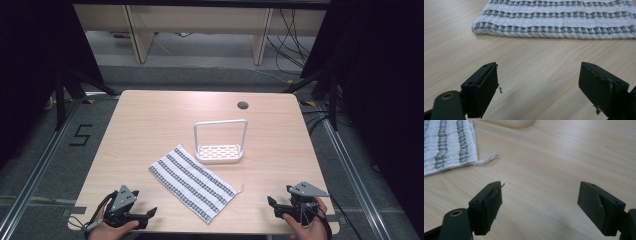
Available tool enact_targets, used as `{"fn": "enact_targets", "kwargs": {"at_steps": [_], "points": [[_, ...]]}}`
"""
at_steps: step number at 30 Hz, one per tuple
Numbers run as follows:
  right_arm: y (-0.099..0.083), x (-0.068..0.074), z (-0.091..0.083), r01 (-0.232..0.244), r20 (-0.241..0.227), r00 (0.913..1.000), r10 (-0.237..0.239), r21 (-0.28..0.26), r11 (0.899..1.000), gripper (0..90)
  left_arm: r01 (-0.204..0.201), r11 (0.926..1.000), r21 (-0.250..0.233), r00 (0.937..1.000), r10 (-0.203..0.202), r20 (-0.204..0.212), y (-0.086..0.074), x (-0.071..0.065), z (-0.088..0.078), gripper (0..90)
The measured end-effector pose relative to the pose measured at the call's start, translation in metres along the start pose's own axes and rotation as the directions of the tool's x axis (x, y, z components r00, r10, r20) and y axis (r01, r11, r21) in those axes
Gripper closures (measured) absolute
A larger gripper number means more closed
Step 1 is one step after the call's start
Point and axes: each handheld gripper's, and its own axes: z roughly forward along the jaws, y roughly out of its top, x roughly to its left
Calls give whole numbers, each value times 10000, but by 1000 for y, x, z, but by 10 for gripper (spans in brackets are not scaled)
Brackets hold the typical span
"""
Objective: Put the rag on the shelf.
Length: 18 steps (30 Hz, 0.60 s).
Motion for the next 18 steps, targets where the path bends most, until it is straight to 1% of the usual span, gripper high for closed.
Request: {"fn": "enact_targets", "kwargs": {"at_steps": [1,2,3,4,5,6,7,8,9,10,11,12,13,14,15,16,17,18], "points": [[0,0,0,0,0,10000,0,0,10000,211,0,10000,0,10000,0,0,0,0,0,153],[0,0,0,58,-94,9999,-57,27,10000,222,-146,9999,-11,9998,146,112,1,-1,1,153],[1,-2,1,351,-150,9993,-352,-34,9994,226,-312,9994,-131,9995,313,92,1,-1,3,154],[2,0,1,310,-269,9992,-309,44,9995,236,-281,9995,-120,9993,284,235,3,-6,5,160],[2,0,1,310,-269,9992,-309,44,9995,236,-281,9995,-120,9993,284,235,3,-6,5,163],[3,1,2,405,-323,9987,-404,41,9992,250,-416,9991,-32,9989,417,226,5,-8,6,165],[3,1,2,405,-323,9987,-404,41,9992,250,-368,9993,-82,9985,371,395,5,-11,7,165],[4,6,1,60,-366,9993,-53,199,9998,260,-433,9990,-93,9979,437,474,6,-14,8,165],[4,6,1,60,-366,9993,-53,199,9998,260,-441,9990,-63,9979,443,466,6,-15,9,165],[6,4,4,593,-448,9972,-592,-6,9982,270,-526,9986,2,9969,525,590,6,-17,10,167],[6,4,4,593,-448,9972,-592,-6,9982,270,-526,9986,2,9969,525,590,6,-17,10,169],[7,6,5,631,-574,9963,-635,-82,9980,275,-321,9995,-65,9968,325,736,7,-19,9,169],[7,6,5,631,-574,9963,-635,-82,9980,275,-321,9995,-65,9968,325,736,7,-19,9,169],[9,10,5,655,-472,9967,-657,-44,9978,276,-199,9997,-144,9962,211,847,9,-21,8,169],[11,11,5,733,-461,9962,-733,2,9973,276,-150,9996,-222,9964,169,833,10,-24,9,170],[12,14,6,740,-517,9959,-739,-1,9973,276,-150,9996,-222,9964,169,833,10,-24,9,170],[14,16,6,800,-591,9950,-800,-39,9968,277,-603,9982,-33,9944,604,866,10,-27,9,170],[15,18,8,876,-646,9940,-882,-127,9961,279,-628,9980,-31,9946,629,831,10,-29,10,171]]}}
